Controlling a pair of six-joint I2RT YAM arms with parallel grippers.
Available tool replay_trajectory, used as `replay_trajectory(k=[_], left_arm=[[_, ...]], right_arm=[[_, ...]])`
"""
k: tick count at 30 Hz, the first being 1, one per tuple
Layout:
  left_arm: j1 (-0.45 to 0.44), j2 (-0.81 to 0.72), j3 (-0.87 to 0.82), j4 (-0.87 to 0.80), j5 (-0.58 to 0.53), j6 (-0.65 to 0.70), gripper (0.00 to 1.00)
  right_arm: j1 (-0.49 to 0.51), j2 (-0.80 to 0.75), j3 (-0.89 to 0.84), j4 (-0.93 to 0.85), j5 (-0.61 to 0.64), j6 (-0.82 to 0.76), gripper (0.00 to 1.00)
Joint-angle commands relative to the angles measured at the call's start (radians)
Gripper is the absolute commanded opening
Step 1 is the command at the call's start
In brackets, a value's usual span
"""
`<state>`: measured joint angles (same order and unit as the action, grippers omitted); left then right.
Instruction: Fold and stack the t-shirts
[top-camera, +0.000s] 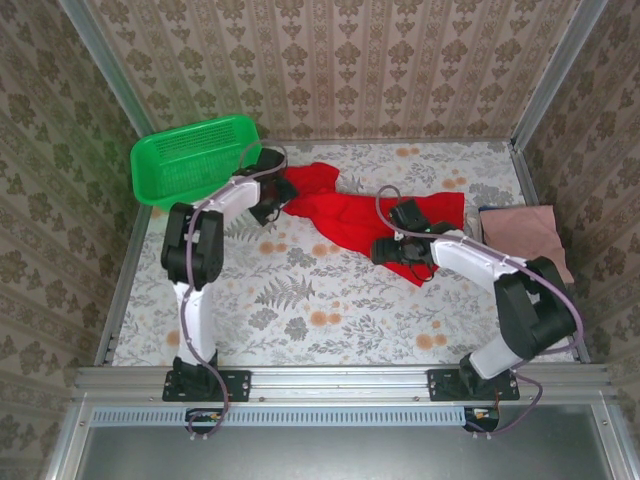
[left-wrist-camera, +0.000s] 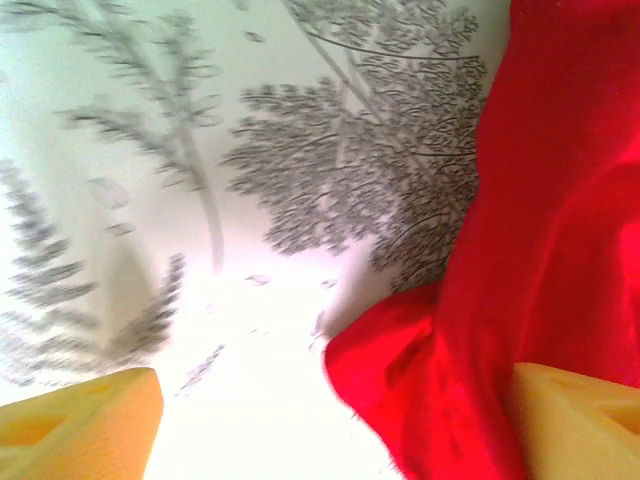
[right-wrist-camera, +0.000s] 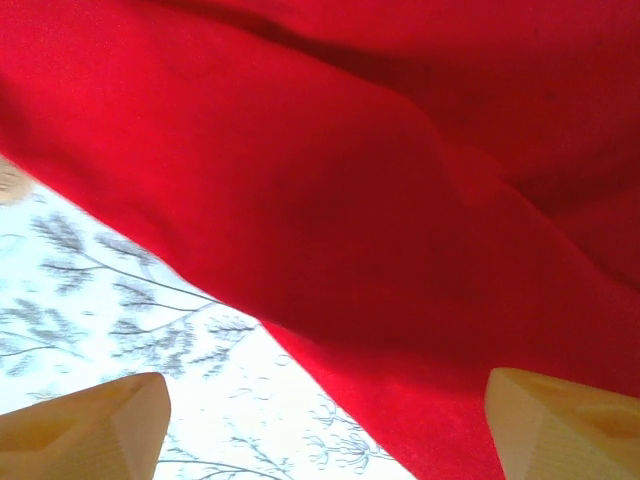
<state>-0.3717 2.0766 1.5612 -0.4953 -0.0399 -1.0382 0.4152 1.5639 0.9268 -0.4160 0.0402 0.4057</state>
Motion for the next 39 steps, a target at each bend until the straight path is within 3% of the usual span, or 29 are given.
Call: replay_trajectory(k=[1,5,9,12,15,39], left_arm=[[0.004,-0.130,-0.078,0.116,-0.075,-0.039,0.92],[0.014,-0.135,-0.146,0.113,-0.037,-0.119,0.89],[0.010,-0.129,-0.222,0.158,-0.013,-0.181,0.80],[0.009,-0.098,-0.216,0.164,0.008,-0.187,0.70],[0.008,-0.055,-0.185,0.171,0.032,-0.171,0.52],[0.011,0.117,0.016,0.179,0.112,-0.153,0.37]], right_arm=[[-0.005,0.052,0.035,-0.077,0.073,0.041,0.78],[-0.021,0.101,0.060,-0.093,0.089,0.058,0.70],[-0.044,0.139,0.074,-0.114,0.089,0.087,0.60],[-0.064,0.147,0.075,-0.115,0.080,0.097,0.53],[-0.078,0.147,0.075,-0.115,0.063,0.098,0.50],[-0.108,0.210,0.107,-0.115,-0.001,0.050,0.50]])
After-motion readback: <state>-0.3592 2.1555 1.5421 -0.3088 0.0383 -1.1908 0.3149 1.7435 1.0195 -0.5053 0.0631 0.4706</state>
